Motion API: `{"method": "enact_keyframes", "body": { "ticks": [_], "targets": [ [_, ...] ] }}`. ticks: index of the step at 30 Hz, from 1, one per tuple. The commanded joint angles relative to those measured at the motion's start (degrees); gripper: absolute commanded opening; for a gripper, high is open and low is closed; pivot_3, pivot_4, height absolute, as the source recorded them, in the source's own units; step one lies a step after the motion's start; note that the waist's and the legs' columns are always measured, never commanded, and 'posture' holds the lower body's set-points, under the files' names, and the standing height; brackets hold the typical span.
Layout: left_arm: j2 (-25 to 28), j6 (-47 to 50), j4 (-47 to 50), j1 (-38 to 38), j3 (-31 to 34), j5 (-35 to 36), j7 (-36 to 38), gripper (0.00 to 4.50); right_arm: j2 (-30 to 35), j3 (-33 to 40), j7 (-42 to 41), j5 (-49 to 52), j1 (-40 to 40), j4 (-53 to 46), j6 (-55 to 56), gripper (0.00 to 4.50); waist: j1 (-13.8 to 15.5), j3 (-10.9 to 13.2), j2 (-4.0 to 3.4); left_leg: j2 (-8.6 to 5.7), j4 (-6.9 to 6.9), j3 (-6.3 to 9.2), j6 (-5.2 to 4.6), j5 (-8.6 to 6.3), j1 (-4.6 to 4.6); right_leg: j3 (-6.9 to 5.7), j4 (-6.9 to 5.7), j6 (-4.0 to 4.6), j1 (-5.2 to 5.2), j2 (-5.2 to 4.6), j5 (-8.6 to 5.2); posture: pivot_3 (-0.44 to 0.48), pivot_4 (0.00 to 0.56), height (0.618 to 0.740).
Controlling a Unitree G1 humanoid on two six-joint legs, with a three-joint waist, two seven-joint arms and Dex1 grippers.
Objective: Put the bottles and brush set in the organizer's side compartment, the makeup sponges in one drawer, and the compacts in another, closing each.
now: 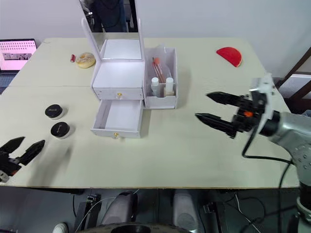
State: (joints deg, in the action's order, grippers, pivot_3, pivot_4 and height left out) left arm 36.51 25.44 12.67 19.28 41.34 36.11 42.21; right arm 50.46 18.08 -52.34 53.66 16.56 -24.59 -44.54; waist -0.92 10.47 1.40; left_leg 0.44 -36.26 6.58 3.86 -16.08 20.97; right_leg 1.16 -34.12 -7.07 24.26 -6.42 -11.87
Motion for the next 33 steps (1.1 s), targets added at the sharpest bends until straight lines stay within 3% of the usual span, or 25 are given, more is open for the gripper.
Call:
{"method": "enact_keyframes", "body": {
  "ticks": [1,5,13,25,33],
  "targets": [
    [5.1,3.0,0.8,-3.2,-2.2,-1.5,-1.0,4.41,-2.3,-6.2,1.1,0.9,6.9,-2.3,-0.9,4.50,0.3,0.0,0.00,0.00,-0.01,0.00,0.00,0.00,0.00,-0.01,-0.01,0.01,0.00,0.01,0.00,0.000,0.150,0.739],
    [9.8,5.4,-2.7,-7.5,-7.3,-4.4,-0.7,4.41,-5.8,-11.2,2.2,0.0,10.9,-3.8,-0.9,4.50,0.3,0.0,-0.01,0.00,0.00,0.03,-0.01,0.01,0.04,-0.03,0.02,0.04,0.02,0.02,0.02,0.000,0.150,0.739],
    [18.3,10.3,-8.6,-17.0,-17.8,-8.7,3.1,4.41,-8.3,-12.9,3.3,-1.5,9.6,-5.1,0.7,4.50,0.1,0.0,0.00,0.00,0.06,0.03,-0.01,0.01,0.25,-0.03,0.03,0.00,0.22,0.05,0.02,0.000,0.150,0.739],
    [21.3,6.8,-22.6,-30.3,-29.3,-16.5,9.4,4.41,-9.6,-12.7,6.6,-0.8,8.7,-8.5,0.3,4.50,0.0,0.0,-0.02,0.05,0.04,0.05,0.00,0.02,0.19,-0.02,-0.07,0.01,0.21,0.13,0.04,0.000,0.150,0.739],
    [20.7,6.0,-25.3,-31.6,-30.7,-18.0,11.8,4.41,-9.4,-12.1,8.6,0.5,9.1,-9.8,-0.2,4.50,-0.1,0.0,-0.02,0.07,0.05,0.05,0.00,0.02,0.19,-0.02,-0.06,-0.02,0.21,0.14,0.05,0.000,0.150,0.739]
  ]
}}
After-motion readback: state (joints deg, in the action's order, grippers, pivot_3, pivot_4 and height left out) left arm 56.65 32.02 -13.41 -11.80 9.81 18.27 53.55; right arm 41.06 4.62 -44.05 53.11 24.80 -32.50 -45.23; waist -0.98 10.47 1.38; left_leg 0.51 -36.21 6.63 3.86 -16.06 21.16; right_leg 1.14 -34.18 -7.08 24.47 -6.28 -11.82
